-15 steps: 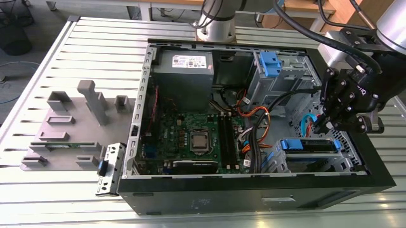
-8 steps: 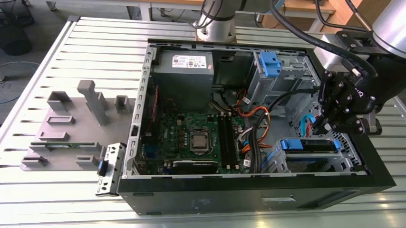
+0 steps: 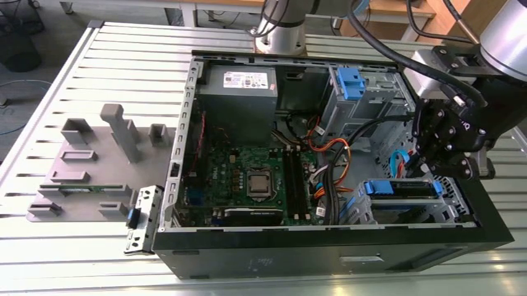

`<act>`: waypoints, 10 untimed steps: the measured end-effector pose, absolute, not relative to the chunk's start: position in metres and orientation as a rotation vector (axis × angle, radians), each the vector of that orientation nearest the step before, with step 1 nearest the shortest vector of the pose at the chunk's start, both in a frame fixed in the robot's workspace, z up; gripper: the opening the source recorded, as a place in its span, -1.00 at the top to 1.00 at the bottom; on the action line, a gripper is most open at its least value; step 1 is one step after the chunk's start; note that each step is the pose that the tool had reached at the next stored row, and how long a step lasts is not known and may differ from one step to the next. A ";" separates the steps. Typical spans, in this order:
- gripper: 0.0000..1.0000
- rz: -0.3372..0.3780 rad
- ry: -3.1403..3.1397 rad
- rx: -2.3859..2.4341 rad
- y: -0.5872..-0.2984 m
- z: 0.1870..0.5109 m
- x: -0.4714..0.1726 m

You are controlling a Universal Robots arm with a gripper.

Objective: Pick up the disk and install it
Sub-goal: 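Insert the first disk wire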

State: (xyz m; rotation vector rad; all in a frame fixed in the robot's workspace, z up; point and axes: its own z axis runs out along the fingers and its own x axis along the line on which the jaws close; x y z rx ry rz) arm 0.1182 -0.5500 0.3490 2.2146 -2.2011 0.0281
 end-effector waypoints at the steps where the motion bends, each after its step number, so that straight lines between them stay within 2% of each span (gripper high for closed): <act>1: 0.69 0.029 -2.200 2.216 -0.551 0.349 0.118; 10: 0.69 0.033 -2.199 2.222 -0.552 0.346 0.118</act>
